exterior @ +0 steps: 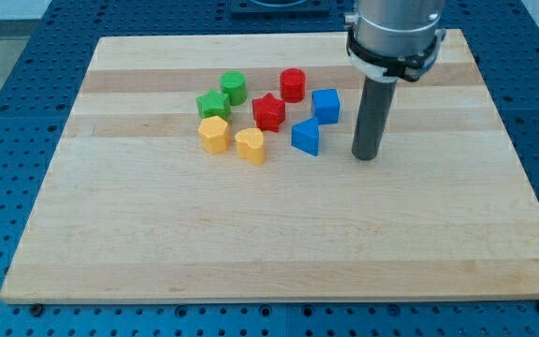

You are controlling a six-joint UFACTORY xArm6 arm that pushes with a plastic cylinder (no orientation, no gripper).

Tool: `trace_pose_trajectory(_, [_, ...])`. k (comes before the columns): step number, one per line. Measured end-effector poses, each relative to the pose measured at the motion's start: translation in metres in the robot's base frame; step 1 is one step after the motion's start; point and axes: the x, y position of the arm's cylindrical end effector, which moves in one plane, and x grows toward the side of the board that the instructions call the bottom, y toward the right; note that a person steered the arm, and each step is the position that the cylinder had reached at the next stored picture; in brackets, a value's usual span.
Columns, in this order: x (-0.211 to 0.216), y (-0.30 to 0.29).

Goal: Push the yellow heart to the center of the all blocks

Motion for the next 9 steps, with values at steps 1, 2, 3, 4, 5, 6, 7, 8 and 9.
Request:
trace_pose_trajectory(1, [0.028,-0.009])
trace_pose_trajectory(2, [0.040,-0.037])
trace_pose_trajectory(3, [0.040,-0.078])
trace_pose_trajectory(4, [0.040,-0.113])
trace_pose_trajectory(5, [0.040,-0.133])
trace_pose_trajectory(6, [0.039,-0.134])
trace_pose_trajectory(7, [0.028,-0.134])
trace_pose_trajectory(8, [0.017,-0.137])
trace_pose_trajectory(9, [0.012,-0.137])
